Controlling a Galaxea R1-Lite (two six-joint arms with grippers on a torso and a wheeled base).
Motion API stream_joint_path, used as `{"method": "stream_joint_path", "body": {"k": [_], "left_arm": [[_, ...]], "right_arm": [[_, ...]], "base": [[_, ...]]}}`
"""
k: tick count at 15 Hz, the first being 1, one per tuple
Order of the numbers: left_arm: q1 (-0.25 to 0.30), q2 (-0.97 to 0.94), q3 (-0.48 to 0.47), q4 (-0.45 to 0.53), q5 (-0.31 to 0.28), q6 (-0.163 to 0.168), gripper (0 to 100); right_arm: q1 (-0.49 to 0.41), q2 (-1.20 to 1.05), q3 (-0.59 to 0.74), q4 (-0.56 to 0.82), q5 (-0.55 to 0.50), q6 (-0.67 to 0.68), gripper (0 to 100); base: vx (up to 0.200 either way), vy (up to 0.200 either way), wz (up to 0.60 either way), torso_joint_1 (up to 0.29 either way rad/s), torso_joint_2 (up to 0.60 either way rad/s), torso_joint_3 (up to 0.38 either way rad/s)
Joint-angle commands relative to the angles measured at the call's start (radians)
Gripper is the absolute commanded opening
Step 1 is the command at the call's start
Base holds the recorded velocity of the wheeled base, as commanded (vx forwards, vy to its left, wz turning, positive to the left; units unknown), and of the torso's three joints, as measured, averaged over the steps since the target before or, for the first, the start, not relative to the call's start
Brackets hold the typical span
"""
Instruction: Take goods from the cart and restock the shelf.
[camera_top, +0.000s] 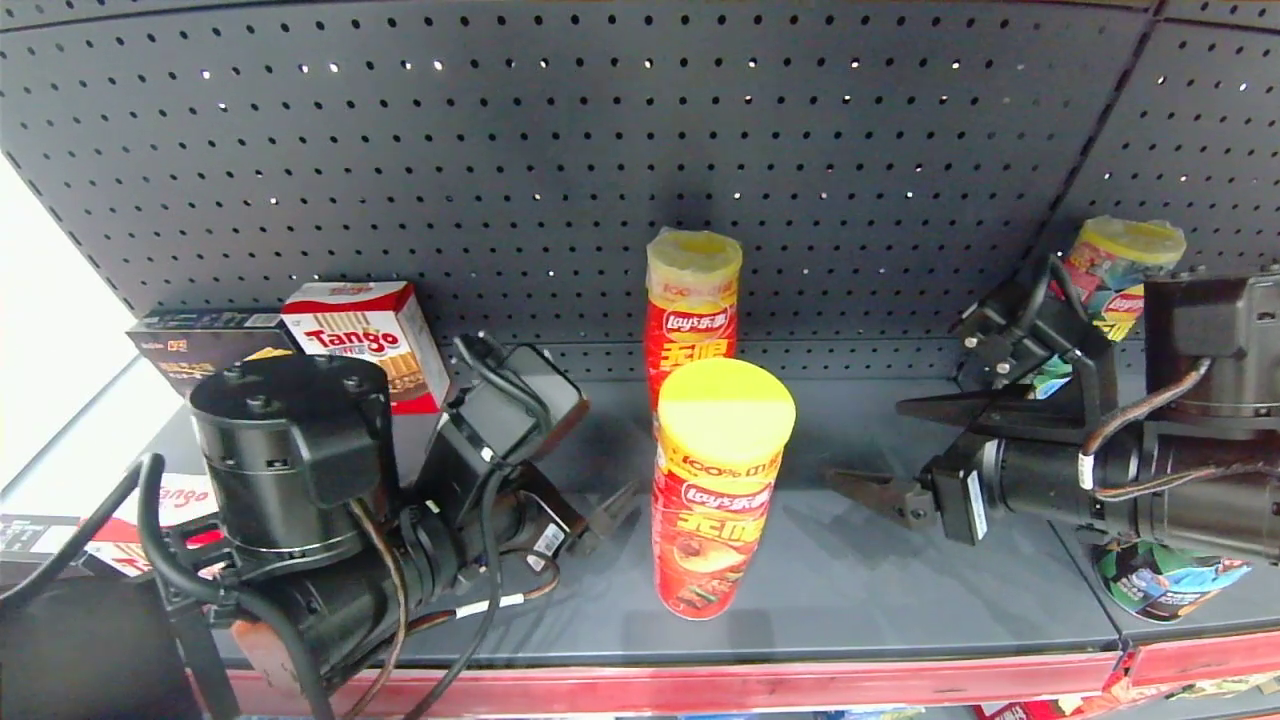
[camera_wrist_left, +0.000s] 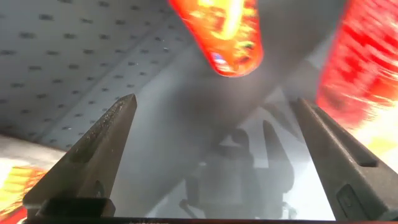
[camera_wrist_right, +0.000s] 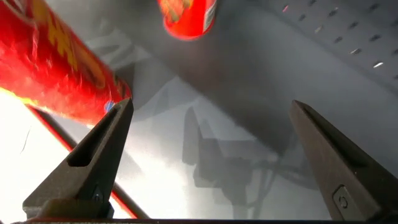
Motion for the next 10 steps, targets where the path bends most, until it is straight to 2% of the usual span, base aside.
{"method": "stream_joint_path", "body": {"k": [1, 2, 5, 10], "left_arm": [[0.04, -0.058, 0.003, 0.002, 0.0, -0.003, 100], [0.068, -0.078, 0.008, 0.004, -0.002, -0.004, 100], [0.102, -0.106, 0.016, 0.004, -0.002, -0.007, 100], [0.122, -0.121, 0.057, -0.002, -0.004, -0.009, 100]], "right_arm": [[-0.013, -0.037, -0.005, -0.002, -0.001, 0.001, 100], [-0.027, -0.066, -0.011, -0.002, -0.001, 0.002, 100], [-0.048, -0.154, -0.036, -0.002, -0.04, 0.018, 100], [-0.048, -0.358, -0.019, 0.007, -0.116, 0.027, 100]], "base": [[0.0, 0.0, 0.0, 0.0, 0.0, 0.0], [0.0, 0.0, 0.0, 0.0, 0.0, 0.0], [0.0, 0.0, 0.0, 0.0, 0.0, 0.0], [0.0, 0.0, 0.0, 0.0, 0.0, 0.0]]}}
